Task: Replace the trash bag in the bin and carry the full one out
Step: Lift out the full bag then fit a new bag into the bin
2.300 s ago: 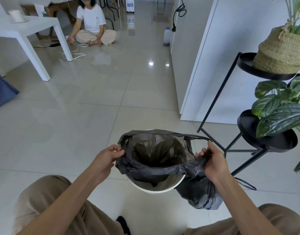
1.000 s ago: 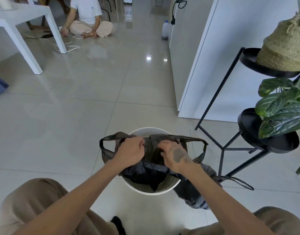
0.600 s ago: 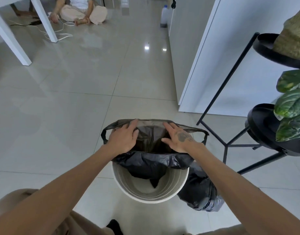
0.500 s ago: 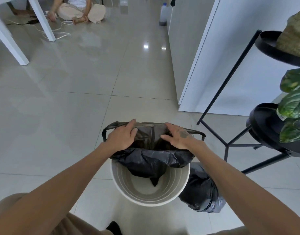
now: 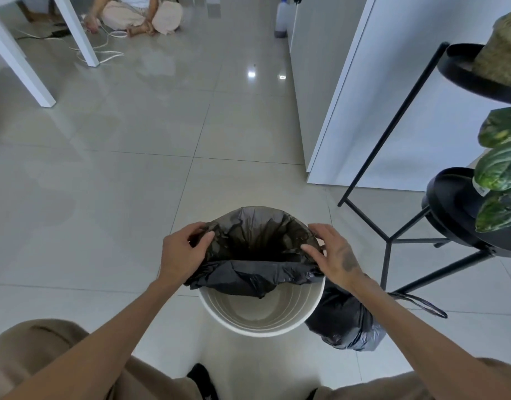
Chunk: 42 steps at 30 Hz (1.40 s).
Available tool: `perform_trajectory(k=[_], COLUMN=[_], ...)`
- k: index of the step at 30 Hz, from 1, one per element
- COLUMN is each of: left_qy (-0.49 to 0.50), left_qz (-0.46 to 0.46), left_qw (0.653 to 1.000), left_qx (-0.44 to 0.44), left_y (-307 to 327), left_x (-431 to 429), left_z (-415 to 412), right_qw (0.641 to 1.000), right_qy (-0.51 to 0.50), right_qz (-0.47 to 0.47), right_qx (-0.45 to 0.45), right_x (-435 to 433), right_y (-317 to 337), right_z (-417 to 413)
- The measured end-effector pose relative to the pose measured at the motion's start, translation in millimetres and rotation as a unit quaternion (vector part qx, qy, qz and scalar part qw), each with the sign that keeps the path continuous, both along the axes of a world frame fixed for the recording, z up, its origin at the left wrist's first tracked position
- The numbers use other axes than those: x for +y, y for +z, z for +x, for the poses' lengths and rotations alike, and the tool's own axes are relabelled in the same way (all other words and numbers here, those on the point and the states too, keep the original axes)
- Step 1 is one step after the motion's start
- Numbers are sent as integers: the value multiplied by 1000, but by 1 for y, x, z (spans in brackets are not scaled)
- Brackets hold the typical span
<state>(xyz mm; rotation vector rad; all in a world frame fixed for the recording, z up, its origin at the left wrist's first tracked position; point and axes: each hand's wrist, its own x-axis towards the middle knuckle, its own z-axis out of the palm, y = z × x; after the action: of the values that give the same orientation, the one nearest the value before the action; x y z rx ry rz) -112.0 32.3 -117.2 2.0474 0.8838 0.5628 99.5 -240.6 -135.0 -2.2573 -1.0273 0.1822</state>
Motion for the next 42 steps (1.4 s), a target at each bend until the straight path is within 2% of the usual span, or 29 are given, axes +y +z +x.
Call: perform_trajectory(k=[2, 4, 9, 12, 14, 17, 22, 24, 27, 31, 33, 35, 39, 42], left_qy=[20, 5, -24, -53, -112, -216, -292, -328, -378, -396, -392, -372, -341, -323], left_qz=[37, 95, 132, 131, 144, 167, 240, 303, 411, 447, 446, 412, 316, 295], left_qw=[999, 995, 991, 989, 981, 955, 916, 887, 823, 789, 784, 803, 838, 824], left_qx=[-34, -24, 30, 48, 72, 116, 135, 119, 103, 142, 181, 216, 285, 359], left_y=[1, -1, -2, 8, 15, 21, 9, 7, 5, 1, -2, -5, -1, 6], left_x=[-6, -5, -6, -12, -12, -3, 7, 5, -5, -18, -23, -29, -36, -40], left_z=[-9, -17, -42, -55, -62, -75, -90, -93, -97, -107, -108, -108, -108, -103], right_qw=[993, 978, 946, 935, 934, 939, 935, 935, 938, 938, 929, 920, 923, 914], right_qy=[41, 69, 178, 235, 253, 249, 218, 203, 183, 171, 184, 189, 152, 153], right_qz=[12, 14, -51, -76, -87, -103, -94, -96, -91, -152, -221, -273, -303, -341], right_qx=[-114, -194, -267, -254, -236, -213, -262, -275, -280, -260, -232, -209, -183, -156], right_x=[-11, -19, -36, -44, -50, -57, -62, -63, -64, -75, -79, -77, -68, -60], right_y=[0, 2, 14, 26, 29, 28, 16, 15, 18, 16, 11, 6, 4, 7], right_z=[-10, -16, -30, -50, -61, -67, -70, -77, -87, -95, -101, -110, -123, -130])
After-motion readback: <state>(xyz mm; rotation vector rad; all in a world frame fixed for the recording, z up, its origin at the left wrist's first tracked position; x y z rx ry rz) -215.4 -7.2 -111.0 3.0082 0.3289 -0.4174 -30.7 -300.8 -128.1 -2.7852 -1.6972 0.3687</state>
